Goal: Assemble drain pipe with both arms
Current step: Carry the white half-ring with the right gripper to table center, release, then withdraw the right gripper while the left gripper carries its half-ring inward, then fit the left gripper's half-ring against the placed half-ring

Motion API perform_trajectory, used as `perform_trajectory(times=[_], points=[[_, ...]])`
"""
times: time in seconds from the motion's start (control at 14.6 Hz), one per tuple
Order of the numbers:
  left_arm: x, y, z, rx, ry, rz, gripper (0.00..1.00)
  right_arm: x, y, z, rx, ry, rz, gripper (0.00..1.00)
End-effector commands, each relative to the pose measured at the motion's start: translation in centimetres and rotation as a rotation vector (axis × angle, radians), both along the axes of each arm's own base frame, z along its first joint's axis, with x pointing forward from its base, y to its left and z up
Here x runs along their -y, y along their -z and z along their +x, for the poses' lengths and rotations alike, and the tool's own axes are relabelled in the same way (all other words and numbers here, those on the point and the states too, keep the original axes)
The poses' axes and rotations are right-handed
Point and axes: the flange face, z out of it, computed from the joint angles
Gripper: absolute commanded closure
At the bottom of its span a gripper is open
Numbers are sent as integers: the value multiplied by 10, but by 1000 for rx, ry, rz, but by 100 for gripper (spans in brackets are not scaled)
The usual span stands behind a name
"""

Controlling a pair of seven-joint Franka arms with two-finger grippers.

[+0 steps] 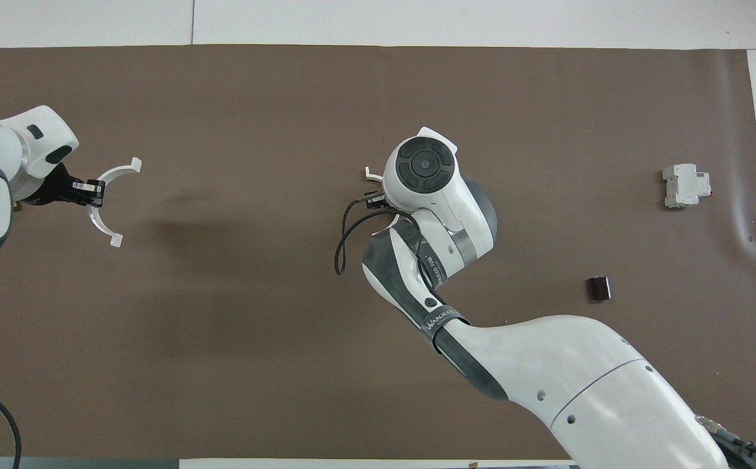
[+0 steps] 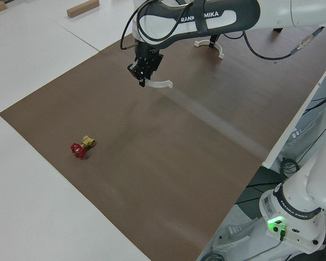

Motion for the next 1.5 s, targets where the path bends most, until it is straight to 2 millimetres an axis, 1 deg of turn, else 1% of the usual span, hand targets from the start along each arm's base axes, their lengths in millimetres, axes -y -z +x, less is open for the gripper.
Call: perform_trajectory(times=[0.0,0.07,0.2,0.27,0.34,0.48,0.55,0.61,0.75,0.82,0.89,0.96,1.09,1.16,1.23,1.3,1.43], points=[[4,-2,0,-11,-20,20,100,41,-64,15,16,82,-5,0],[6,-2,1,-5,-41,20,100,62,-99,15,17,112,-7,0],[23,-2,1,4,-30,22,100,123,-167,12,-5,192,-21,0],[32,-2,2,8,-17,22,100,151,-194,6,-21,221,-30,0],[42,-1,2,11,-3,22,100,169,-214,-2,-42,236,-39,0],[72,-1,1,33,-9,37,100,203,-258,-24,-68,252,-52,0],[89,-1,0,45,-20,47,100,219,-271,-33,-76,258,-53,0],[108,-1,-3,50,-28,49,100,238,-287,-44,-88,252,-57,0],[149,0,-11,58,-49,44,100,267,-309,-63,-130,216,-71,0],[175,2,-14,67,-62,41,100,278,-317,-70,-142,211,-73,0],[198,15,-16,65,-77,44,100,283,-314,-73,-151,207,-77,0],[219,16,-17,82,-98,37,100,295,-314,-79,-157,222,-74,0],[255,29,-17,89,-102,39,100,309,-311,-82,-173,233,-75,0],[274,38,-13,89,-107,42,100,315,-313,-86,-175,241,-75,0],[290,48,-10,89,-117,48,100,316,-314,-88,-172,233,-74,0],[305,56,-10,92,-110,49,100,316,-315,-89,-169,224,-74,0],[319,71,-13,85,-94,52,100,326,-314,-90,-181,233,-74,0]])
